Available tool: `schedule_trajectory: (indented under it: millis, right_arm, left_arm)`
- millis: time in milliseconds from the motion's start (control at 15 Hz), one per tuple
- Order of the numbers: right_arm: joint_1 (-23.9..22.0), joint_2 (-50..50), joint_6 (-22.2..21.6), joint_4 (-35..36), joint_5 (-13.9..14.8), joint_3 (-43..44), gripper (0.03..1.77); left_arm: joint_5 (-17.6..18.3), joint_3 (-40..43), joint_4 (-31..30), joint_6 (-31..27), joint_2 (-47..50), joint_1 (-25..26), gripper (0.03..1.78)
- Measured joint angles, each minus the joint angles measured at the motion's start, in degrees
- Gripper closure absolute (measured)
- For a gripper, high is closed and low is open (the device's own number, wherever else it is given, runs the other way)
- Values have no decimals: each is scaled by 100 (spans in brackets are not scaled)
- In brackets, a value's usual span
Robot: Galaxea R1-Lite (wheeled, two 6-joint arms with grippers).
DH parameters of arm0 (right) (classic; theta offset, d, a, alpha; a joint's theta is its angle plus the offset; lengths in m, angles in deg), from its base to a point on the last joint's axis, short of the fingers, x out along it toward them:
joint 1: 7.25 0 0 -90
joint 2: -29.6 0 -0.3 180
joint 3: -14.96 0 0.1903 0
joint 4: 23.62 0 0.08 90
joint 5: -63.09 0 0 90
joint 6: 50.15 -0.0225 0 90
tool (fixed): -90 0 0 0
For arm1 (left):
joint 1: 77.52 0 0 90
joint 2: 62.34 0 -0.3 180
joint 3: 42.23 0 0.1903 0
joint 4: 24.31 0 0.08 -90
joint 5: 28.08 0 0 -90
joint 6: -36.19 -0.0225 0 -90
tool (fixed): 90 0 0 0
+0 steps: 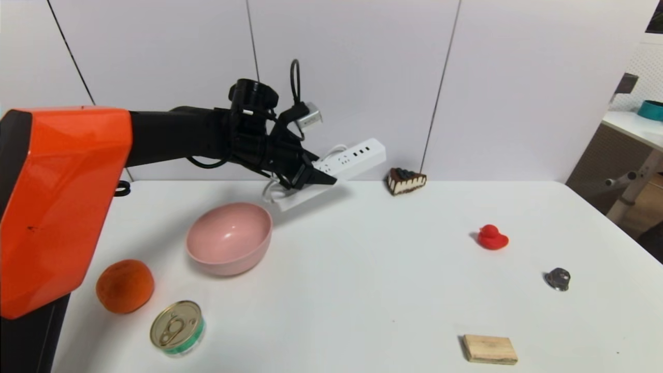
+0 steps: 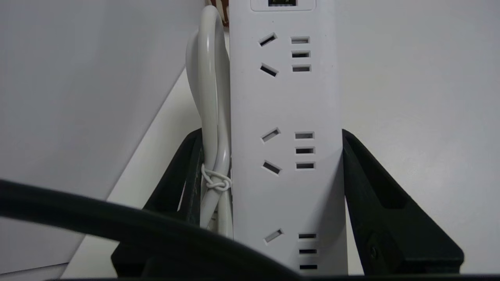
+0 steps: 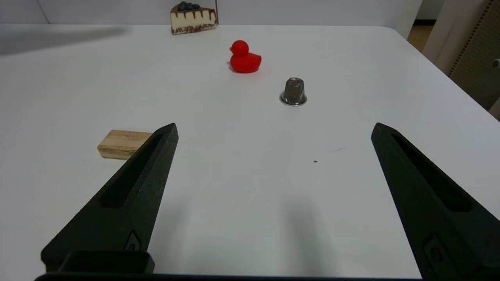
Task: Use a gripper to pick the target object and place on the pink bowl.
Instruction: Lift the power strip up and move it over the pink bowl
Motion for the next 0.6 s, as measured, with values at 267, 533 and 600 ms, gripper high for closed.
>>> schedule_trajectory:
  millis: [267,533,600]
  right_arm:
    - [0,0,0,0,1,0,9]
    - [0,0,0,-2,0,0,9]
    - [-2,0,0,0,0,0,9]
  left_arm:
    - [-113,0,243,-52,475,89,77]
    - [-190,30,1385,-853,1005,516,77]
    - [-207,33,1743,-1185,1109,649,77]
